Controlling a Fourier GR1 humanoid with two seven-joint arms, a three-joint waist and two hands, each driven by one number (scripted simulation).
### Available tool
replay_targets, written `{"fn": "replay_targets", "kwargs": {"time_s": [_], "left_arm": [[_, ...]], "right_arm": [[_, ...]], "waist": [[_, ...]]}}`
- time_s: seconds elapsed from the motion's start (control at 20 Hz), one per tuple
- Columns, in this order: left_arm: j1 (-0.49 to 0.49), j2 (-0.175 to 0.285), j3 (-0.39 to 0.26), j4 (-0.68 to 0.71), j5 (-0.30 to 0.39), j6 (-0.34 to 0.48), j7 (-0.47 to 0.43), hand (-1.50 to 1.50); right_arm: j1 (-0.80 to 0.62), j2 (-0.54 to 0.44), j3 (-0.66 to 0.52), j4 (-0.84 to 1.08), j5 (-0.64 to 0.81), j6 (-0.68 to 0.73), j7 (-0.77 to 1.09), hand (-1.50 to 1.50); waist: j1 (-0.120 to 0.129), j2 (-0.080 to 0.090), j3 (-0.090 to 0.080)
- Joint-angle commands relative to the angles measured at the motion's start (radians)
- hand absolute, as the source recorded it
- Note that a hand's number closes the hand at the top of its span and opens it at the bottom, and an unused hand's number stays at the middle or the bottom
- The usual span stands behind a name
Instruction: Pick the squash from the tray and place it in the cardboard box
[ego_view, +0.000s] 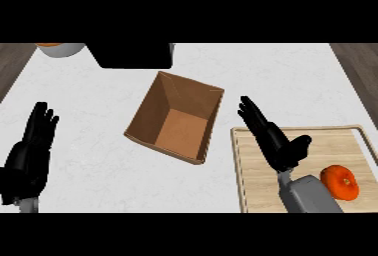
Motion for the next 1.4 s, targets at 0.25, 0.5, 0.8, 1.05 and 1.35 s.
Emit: {"fn": "replay_targets", "kwargs": {"time_s": [0.25,0.5,0.8,1.05,1.35], "left_arm": [[0.014,0.183,0.037,0.142,-0.186,0.025,0.031,0.00],[0.014,0.165,0.008,0.182,-0.184,0.010,0.053,0.00],[-0.040,0.167,-0.001,0.205,-0.183,-0.013,0.077,0.00],[-0.070,0.171,-0.018,0.230,-0.204,-0.026,0.070,0.00],[-0.095,0.159,-0.036,0.250,-0.213,-0.040,0.070,0.00]], "right_arm": [[0.014,-0.339,0.001,-0.052,-0.155,0.647,-0.127,-1.50],[-0.016,-0.537,0.029,-0.088,0.210,0.660,-0.472,-1.50],[0.012,-0.598,-0.038,0.055,0.097,0.829,-0.762,-1.50],[-0.069,-0.699,-0.029,0.049,0.267,0.681,-0.872,-1.50],[-0.094,-0.842,0.119,0.029,0.542,0.505,-1.005,-1.50]], "waist": [[-0.019,0.031,0.026],[-0.031,0.036,0.029],[-0.002,0.043,0.031],[0.027,0.041,0.029],[0.054,0.042,0.025]]}}
